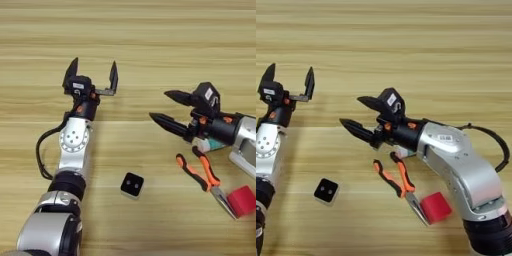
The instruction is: Move the objects on the table
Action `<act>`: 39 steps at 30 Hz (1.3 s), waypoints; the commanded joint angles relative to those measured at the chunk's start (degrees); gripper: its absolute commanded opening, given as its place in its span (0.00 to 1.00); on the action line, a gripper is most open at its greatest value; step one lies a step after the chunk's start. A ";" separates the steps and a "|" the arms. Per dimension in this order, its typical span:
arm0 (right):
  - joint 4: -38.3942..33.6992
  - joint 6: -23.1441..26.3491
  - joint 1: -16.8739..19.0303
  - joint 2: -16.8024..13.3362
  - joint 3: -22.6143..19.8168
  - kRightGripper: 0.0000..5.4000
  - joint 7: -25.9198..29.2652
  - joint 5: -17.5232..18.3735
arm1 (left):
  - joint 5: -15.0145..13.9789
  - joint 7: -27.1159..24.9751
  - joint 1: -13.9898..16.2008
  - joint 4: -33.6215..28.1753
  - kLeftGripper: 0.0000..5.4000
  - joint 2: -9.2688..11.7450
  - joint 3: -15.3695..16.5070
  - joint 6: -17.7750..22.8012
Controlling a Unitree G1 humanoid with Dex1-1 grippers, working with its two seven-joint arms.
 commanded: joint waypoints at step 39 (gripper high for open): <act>9.86 -9.07 1.29 -6.89 18.12 0.99 11.77 -7.55 | 0.31 0.44 -1.03 0.71 1.00 -0.32 -0.20 -0.85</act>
